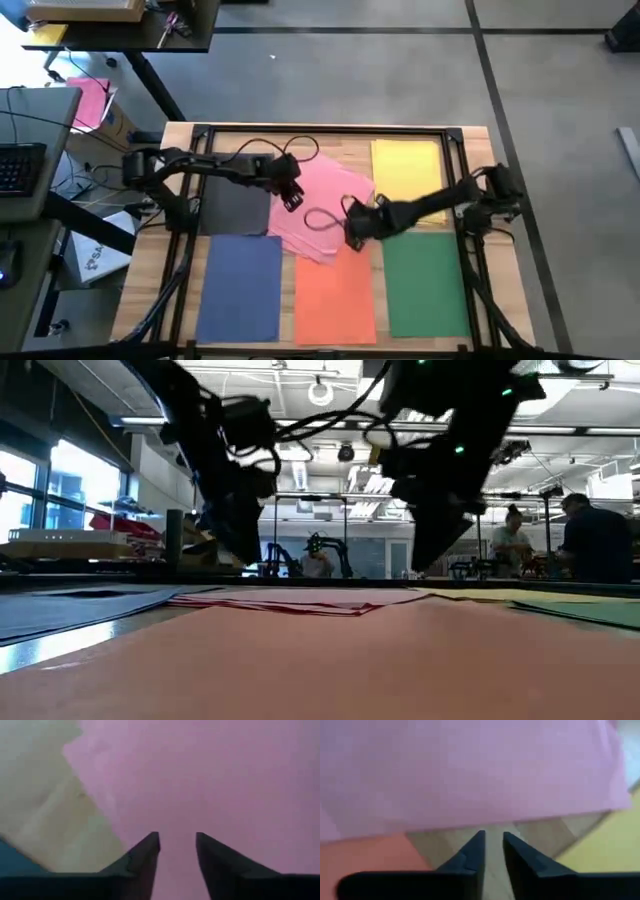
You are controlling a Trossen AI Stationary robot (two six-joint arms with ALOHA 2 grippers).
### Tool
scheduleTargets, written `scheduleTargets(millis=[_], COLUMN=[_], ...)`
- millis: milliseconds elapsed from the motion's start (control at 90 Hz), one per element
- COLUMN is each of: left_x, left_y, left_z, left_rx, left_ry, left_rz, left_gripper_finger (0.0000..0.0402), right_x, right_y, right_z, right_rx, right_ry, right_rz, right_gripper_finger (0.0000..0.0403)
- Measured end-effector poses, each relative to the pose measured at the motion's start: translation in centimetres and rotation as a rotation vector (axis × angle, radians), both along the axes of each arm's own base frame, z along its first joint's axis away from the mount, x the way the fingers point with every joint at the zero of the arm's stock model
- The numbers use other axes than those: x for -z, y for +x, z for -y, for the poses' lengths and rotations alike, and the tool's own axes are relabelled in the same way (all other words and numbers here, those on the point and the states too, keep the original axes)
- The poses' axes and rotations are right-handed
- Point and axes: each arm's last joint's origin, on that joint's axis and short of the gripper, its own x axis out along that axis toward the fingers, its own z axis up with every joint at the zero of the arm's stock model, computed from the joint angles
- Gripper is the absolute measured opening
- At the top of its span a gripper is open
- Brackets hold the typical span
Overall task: Organize paper
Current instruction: Adjust the colored papers
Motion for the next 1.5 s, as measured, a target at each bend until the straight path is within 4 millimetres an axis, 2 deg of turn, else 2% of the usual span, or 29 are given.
scheduleTargets(millis=[111, 211, 378, 567, 822, 967, 1189, 1344, 1500], left_x=[0.9, 1.4, 2.8, 4.3, 5.4, 4.7, 3.0, 2.9, 2.9], left_y=[-0.3, -0.3, -0.3, 0.1, 1.1, 1.3, 0.2, -0.2, -0.5], left_z=[-1.3, -1.9, -2.7, -3.5, -3.7, -3.7, -3.7, -4.2, -4.3], left_rx=[-0.039, -0.058, -0.086, -0.132, -0.115, -0.084, -0.045, -0.038, -0.023], left_ry=[-0.008, -0.010, -0.035, -0.057, -0.054, -0.067, -0.109, -0.116, -0.098], left_rz=[-0.037, -0.041, -0.066, -0.069, -0.004, 0.048, 0.054, 0.039, -0.002], left_gripper_finger=[0.0197, 0.0212, 0.0214, 0.0214, 0.0214, 0.0214, 0.0214, 0.0214, 0.0212], right_x=[0.4, 1.0, 2.3, 3.7, 4.2, 4.0, 3.2, 3.2, 2.3], right_y=[0.4, 0.0, -1.3, -2.0, -2.1, -1.7, -2.7, -2.7, -3.4], right_z=[2.7, 4.9, 7.2, 8.1, 9.0, 9.2, 9.2, 9.2, 9.2], right_rx=[-0.009, 0.036, 0.134, 0.213, 0.247, 0.193, 0.169, 0.157, 0.138], right_ry=[0.115, 0.239, 0.348, 0.459, 0.484, 0.466, 0.435, 0.448, 0.454], right_rz=[0.029, 0.024, 0.006, 0.128, 0.221, 0.241, 0.169, 0.168, 0.151], right_gripper_finger=[0.0149, 0.0200, 0.0242, 0.0244, 0.0244, 0.0244, 0.0243, 0.0242, 0.0224])
